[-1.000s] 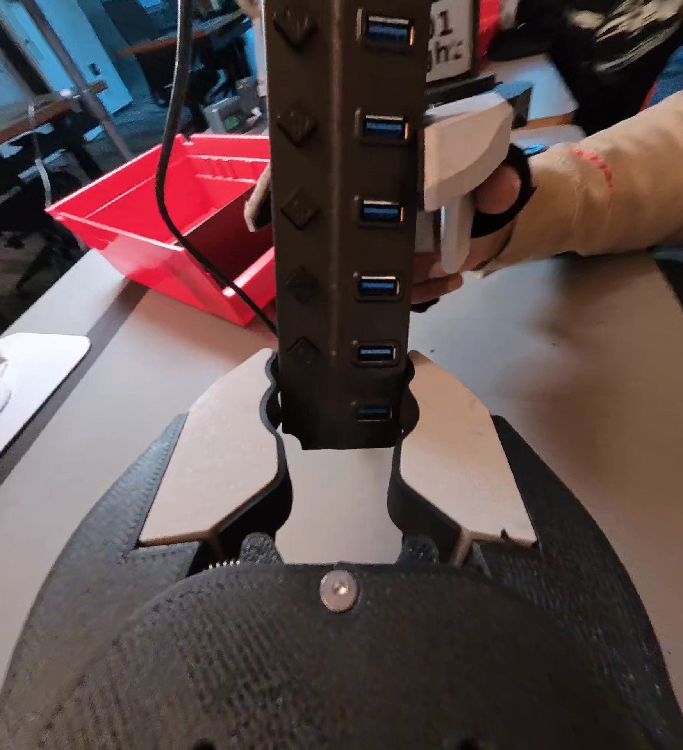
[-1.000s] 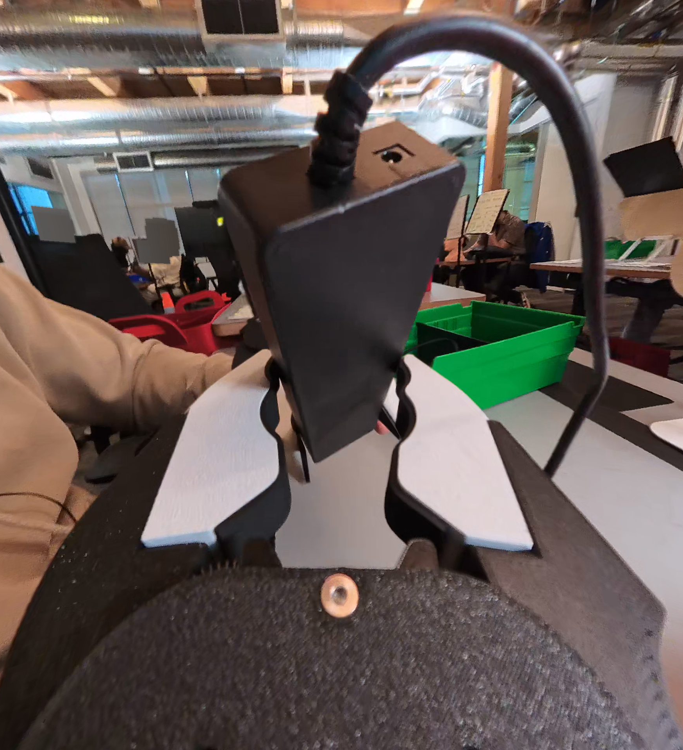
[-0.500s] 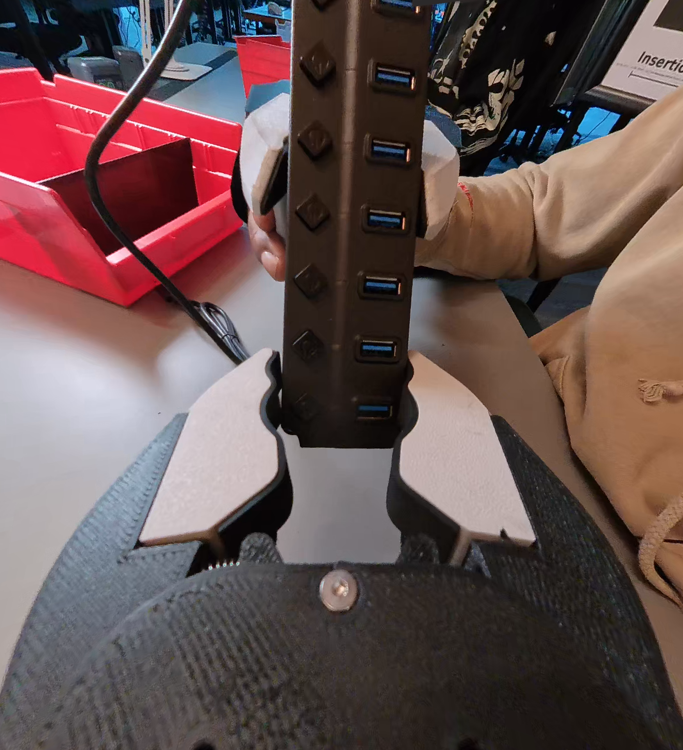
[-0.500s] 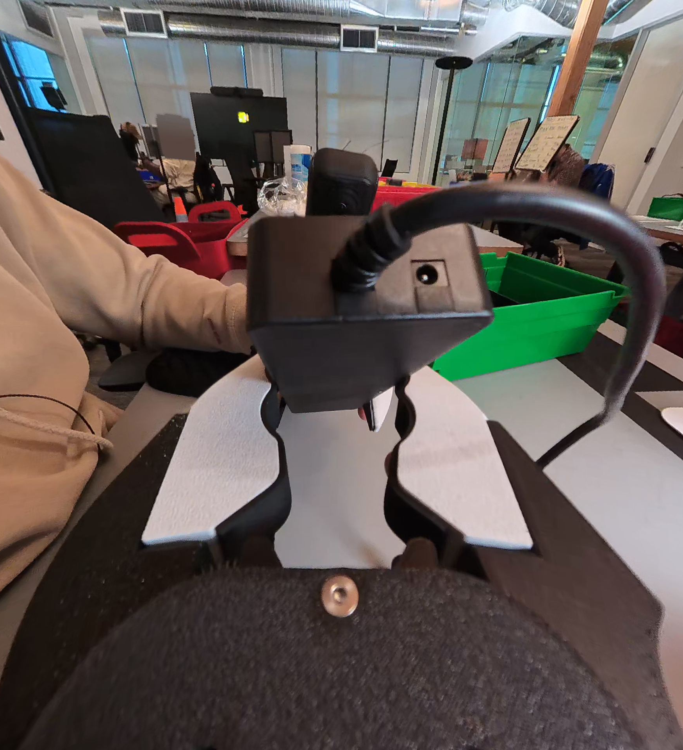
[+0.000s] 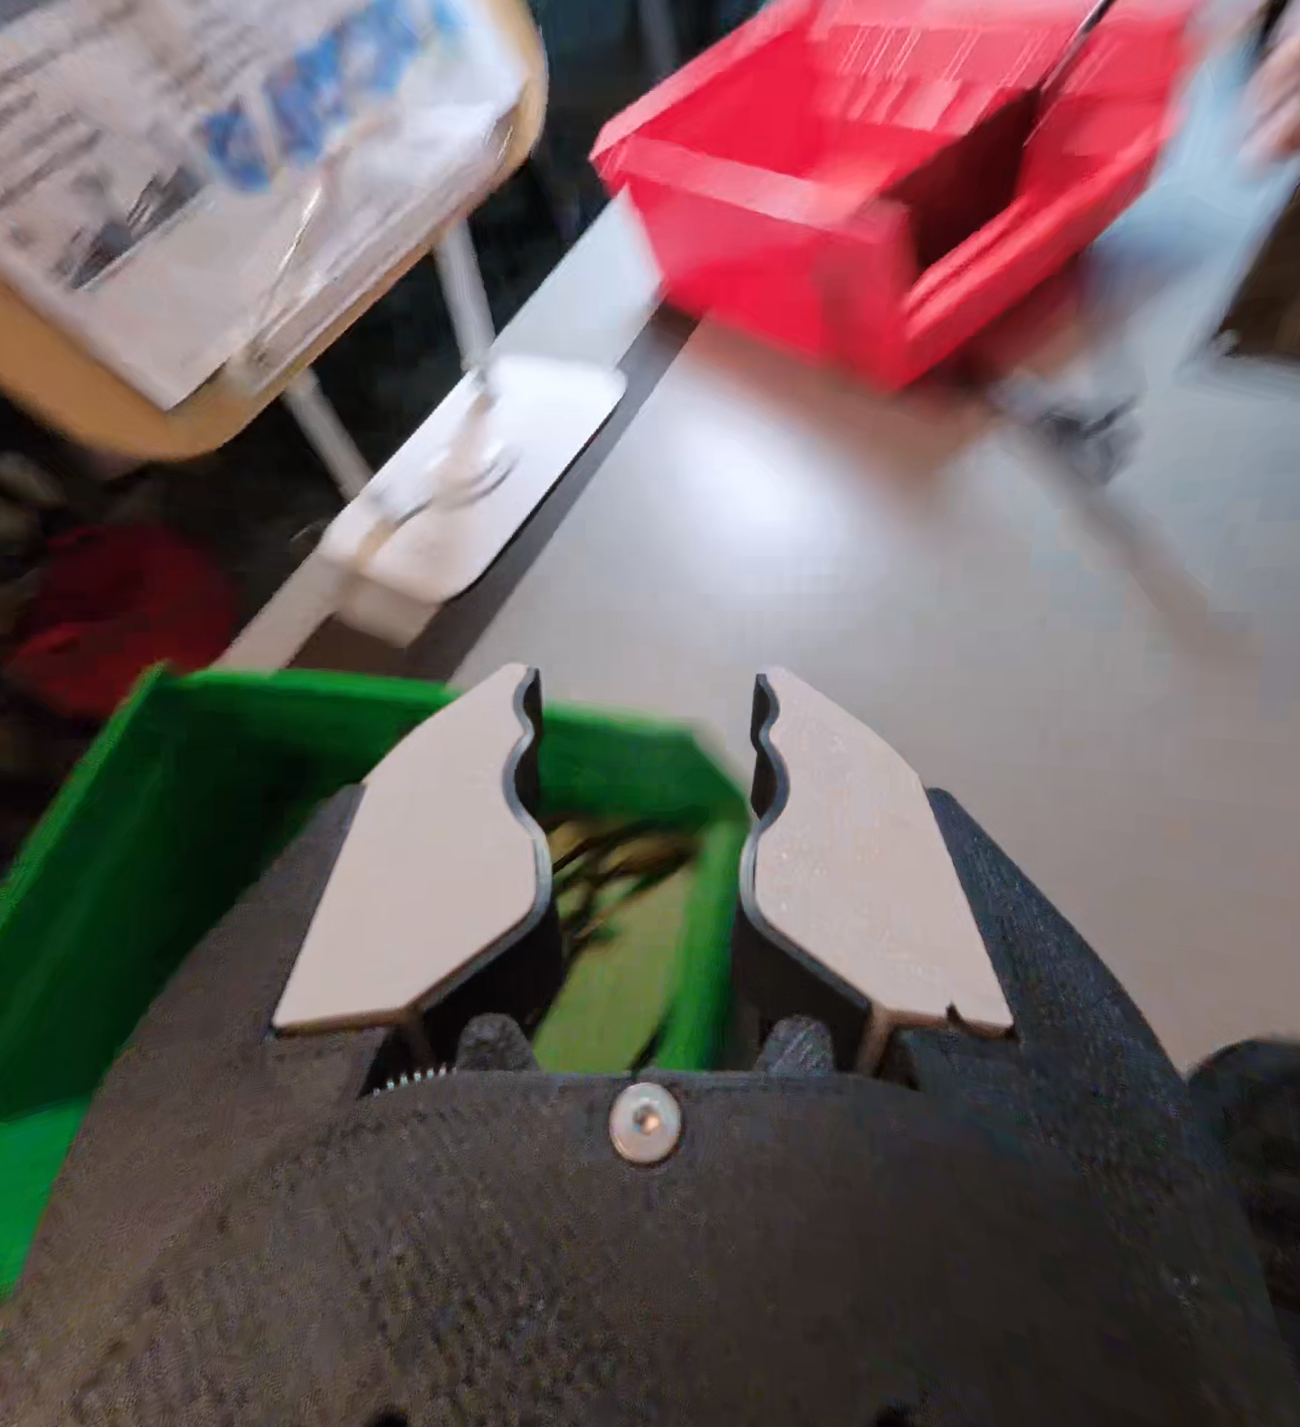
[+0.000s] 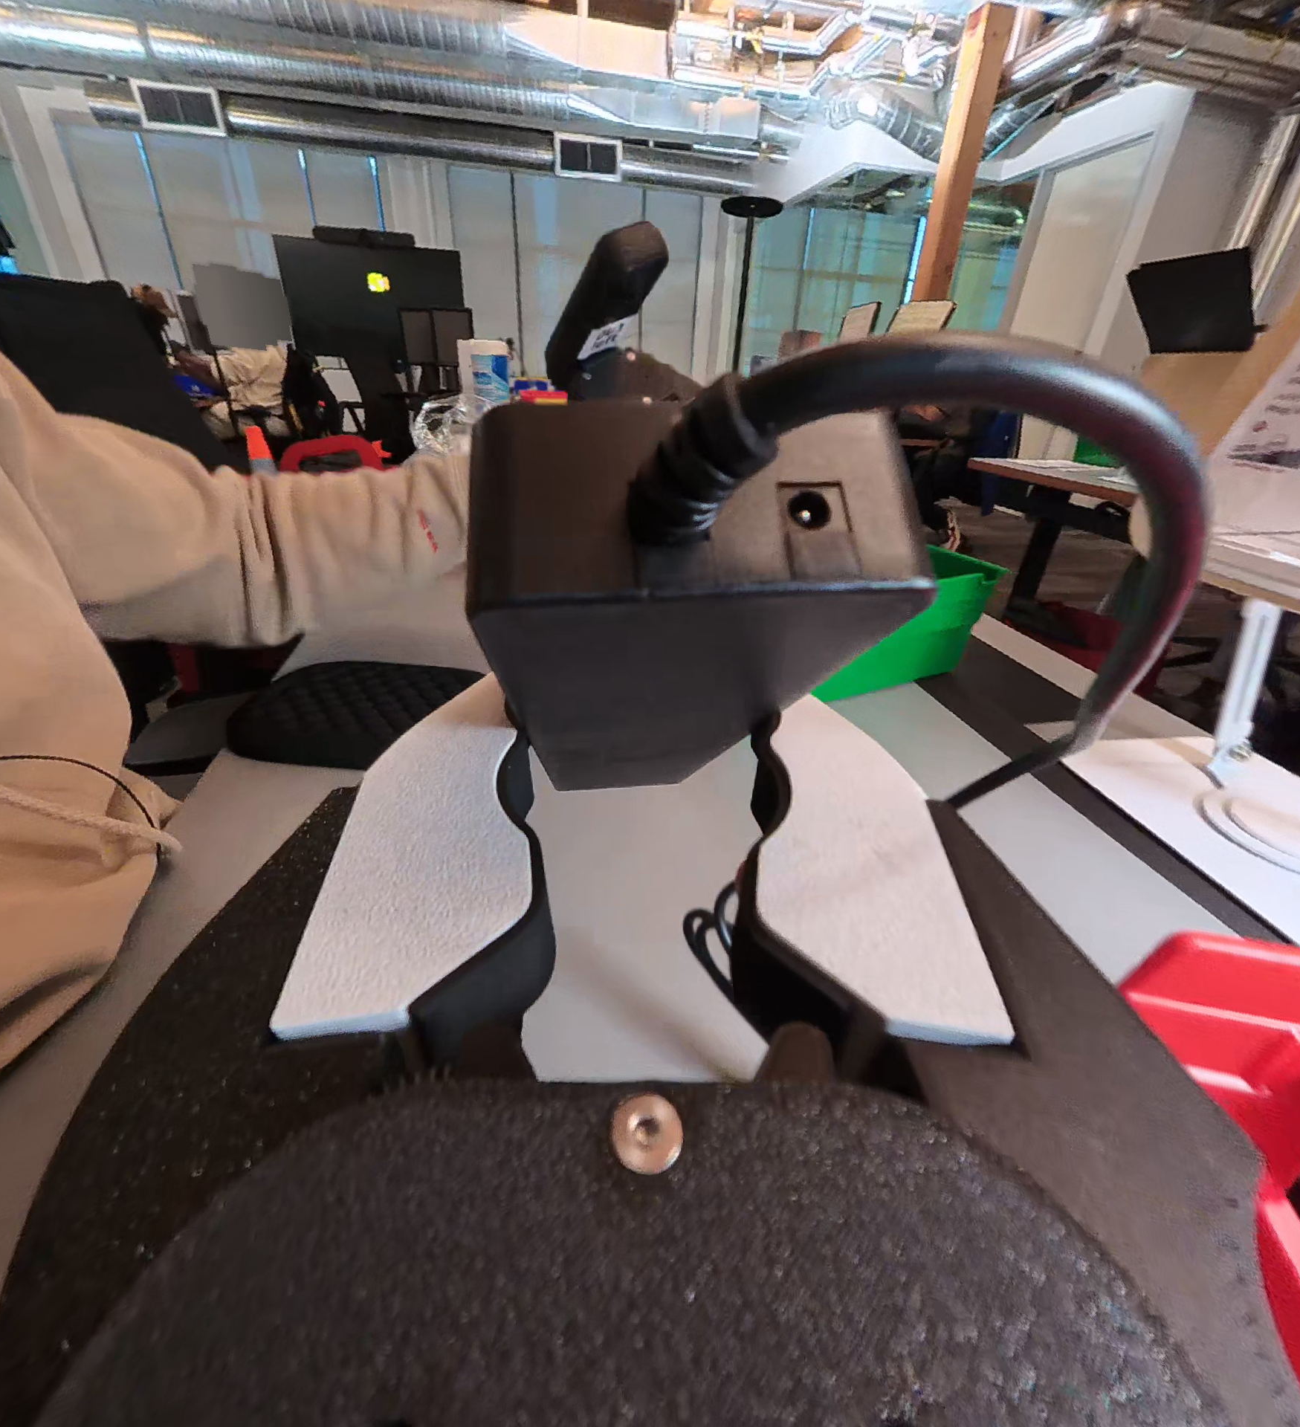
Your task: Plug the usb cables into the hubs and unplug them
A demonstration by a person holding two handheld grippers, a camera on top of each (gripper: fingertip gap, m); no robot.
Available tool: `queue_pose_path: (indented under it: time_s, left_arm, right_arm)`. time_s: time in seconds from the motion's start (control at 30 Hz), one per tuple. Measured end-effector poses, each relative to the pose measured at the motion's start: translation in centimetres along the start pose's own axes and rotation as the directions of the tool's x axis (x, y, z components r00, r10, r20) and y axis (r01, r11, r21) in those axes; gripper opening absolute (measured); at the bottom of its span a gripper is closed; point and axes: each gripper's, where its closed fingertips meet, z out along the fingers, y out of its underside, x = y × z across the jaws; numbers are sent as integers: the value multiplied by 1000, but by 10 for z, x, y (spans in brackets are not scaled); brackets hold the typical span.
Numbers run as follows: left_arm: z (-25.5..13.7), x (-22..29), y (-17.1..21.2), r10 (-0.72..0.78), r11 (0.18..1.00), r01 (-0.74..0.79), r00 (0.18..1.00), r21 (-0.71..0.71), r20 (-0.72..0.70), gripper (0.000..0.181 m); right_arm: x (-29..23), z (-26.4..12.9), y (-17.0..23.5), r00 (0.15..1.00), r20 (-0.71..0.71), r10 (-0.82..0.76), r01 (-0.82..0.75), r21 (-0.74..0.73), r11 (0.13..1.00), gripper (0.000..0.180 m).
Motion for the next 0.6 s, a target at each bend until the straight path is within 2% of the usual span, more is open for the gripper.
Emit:
queue_pose_path:
  time_s: [0.1, 0.2, 0.37, 0.5, 0.6]
  left_arm:
    - [2, -51, 54, 214, 927, -174, 973, -332, 87, 42]
    - [10, -66, 96, 373, 767, -326, 927, -552, -29, 41]
    - [33, -67, 125, 526, 580, -532, 823, -617, -215, 40]
    - [47, -73, 139, 560, 498, -588, 779, -637, -281, 35]
    - [50, -80, 149, 550, 474, -578, 783, -664, -289, 14]
  right_arm:
    - [5, -8, 6, 1000, -19, 17, -17, -4, 1000, 54]
    - [6, -11, 9, 999, -26, 29, -29, -5, 1000, 54]
    - [8, -13, 12, 999, -28, 46, -46, -7, 999, 54]
    - [9, -14, 13, 998, -28, 62, -62, -5, 998, 54]
    - [10, -15, 14, 998, -30, 61, -61, -8, 998, 55]
